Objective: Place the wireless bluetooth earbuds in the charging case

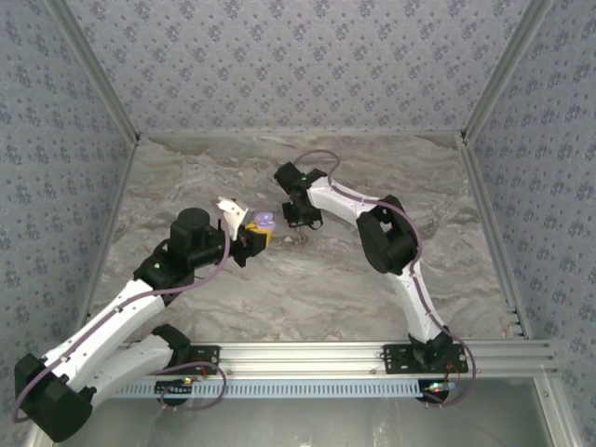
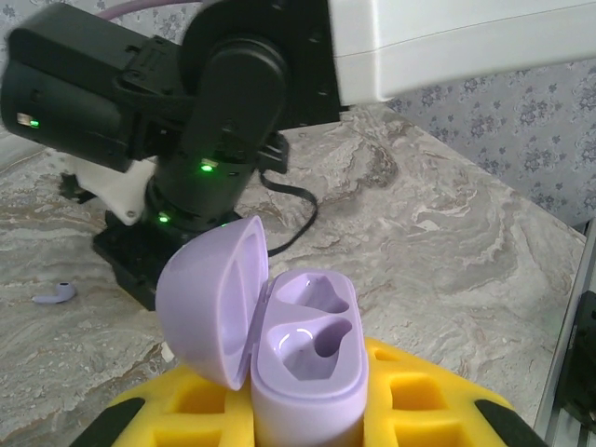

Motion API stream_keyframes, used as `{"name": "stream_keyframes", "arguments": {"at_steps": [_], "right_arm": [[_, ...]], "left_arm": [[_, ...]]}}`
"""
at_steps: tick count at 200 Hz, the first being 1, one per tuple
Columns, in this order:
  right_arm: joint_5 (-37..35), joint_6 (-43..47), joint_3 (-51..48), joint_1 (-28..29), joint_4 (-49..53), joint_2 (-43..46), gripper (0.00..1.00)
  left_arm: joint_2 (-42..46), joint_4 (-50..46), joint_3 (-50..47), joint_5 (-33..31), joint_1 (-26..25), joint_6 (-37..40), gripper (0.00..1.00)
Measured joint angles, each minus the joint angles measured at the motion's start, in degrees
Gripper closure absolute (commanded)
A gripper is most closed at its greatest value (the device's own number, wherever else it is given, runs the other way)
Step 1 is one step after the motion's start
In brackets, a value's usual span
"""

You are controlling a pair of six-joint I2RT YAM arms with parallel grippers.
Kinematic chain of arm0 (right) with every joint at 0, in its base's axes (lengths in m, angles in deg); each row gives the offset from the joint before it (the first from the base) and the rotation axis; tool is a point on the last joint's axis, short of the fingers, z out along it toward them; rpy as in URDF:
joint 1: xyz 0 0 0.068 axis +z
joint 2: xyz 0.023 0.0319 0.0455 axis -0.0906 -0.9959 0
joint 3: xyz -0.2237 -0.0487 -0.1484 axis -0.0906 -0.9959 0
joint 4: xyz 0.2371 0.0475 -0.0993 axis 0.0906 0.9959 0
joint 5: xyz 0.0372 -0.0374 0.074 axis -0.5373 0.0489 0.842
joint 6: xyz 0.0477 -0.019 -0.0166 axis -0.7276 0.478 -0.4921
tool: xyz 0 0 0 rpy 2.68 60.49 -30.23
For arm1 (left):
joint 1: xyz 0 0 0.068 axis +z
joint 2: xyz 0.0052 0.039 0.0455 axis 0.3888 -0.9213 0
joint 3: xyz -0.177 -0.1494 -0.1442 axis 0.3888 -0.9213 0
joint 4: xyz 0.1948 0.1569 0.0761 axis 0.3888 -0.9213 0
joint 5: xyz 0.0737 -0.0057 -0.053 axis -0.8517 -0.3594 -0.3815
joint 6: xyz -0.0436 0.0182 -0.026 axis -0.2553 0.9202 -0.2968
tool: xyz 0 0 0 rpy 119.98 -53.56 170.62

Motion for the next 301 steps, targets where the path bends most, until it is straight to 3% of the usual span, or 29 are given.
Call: {"name": "stream_keyframes", "arguments": {"at_steps": [48,89,137,301], "right_arm": [[0.2,7.6,-15.9,-3.3,-1.4,10.1,0.8],[0.2,11.9,-21.6,-4.3,-1.7,13.6,0.76],[0.2,12.1,-21.8,-4.4,-2.2,13.7,0.59],[-1.9,1.5,-22.0,-4.0,-2.1,13.7,0.7]], "left_arm": [[-2.3,0.3,0.0,0.4,-0.2,0.0,0.84],[-3.7,0.6,0.0,1.1,-0.3,0.0,0.84],[-5.2,1.0,0.0,1.3,-1.1,0.0,0.84],[-5.4,1.8,0.0,1.3,-1.4,0.0,0.84]]}}
